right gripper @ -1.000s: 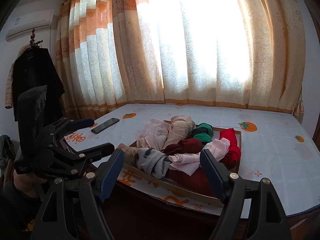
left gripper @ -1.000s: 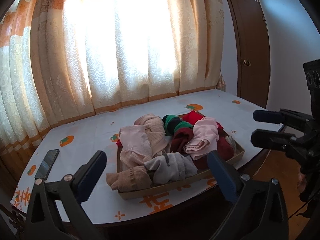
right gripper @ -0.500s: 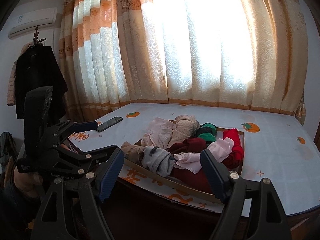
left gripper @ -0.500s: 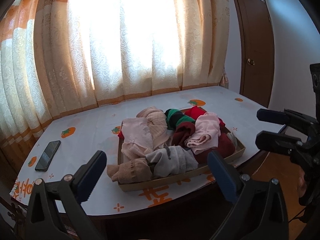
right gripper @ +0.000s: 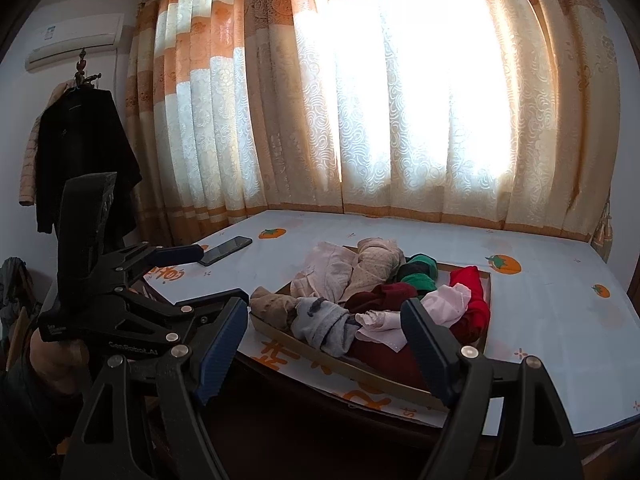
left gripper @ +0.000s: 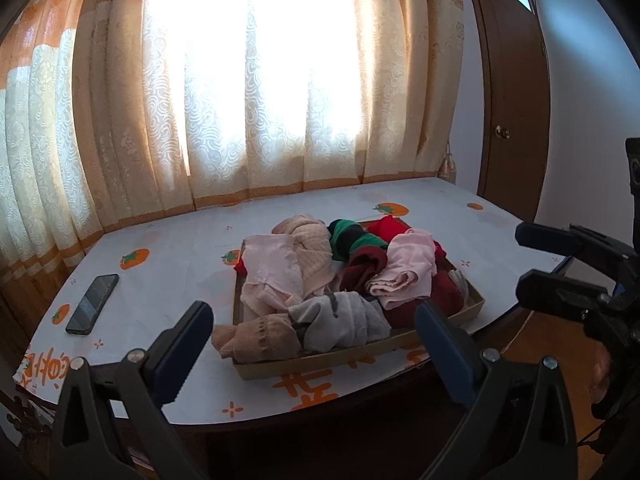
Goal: Take underwear out of drawer
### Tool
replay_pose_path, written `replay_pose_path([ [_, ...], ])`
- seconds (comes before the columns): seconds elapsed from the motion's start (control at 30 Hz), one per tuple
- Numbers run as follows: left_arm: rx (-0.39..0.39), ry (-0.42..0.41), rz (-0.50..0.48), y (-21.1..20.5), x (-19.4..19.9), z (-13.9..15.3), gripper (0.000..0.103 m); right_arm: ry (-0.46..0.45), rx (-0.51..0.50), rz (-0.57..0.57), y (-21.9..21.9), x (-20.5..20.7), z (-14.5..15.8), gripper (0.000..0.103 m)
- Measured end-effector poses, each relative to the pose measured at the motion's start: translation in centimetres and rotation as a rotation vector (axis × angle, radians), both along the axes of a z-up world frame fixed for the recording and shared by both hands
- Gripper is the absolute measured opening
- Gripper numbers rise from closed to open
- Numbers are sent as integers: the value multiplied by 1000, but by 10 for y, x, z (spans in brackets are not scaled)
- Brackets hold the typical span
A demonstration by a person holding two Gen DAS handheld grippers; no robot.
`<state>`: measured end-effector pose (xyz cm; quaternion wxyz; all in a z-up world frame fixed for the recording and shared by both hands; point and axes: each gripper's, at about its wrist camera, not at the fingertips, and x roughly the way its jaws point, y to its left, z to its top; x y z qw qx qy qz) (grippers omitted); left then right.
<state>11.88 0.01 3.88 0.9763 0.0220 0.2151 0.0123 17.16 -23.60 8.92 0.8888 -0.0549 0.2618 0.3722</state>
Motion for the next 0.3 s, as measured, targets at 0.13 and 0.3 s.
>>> replay_pose_path([
  [0.13,2,-3,-7,0,-1,0,102,5,-4,4,0,-1,-2,81],
  [0.3,-3,-9,-5,0,-2,-1,102,15,-1,6,0,-3,-4,81],
])
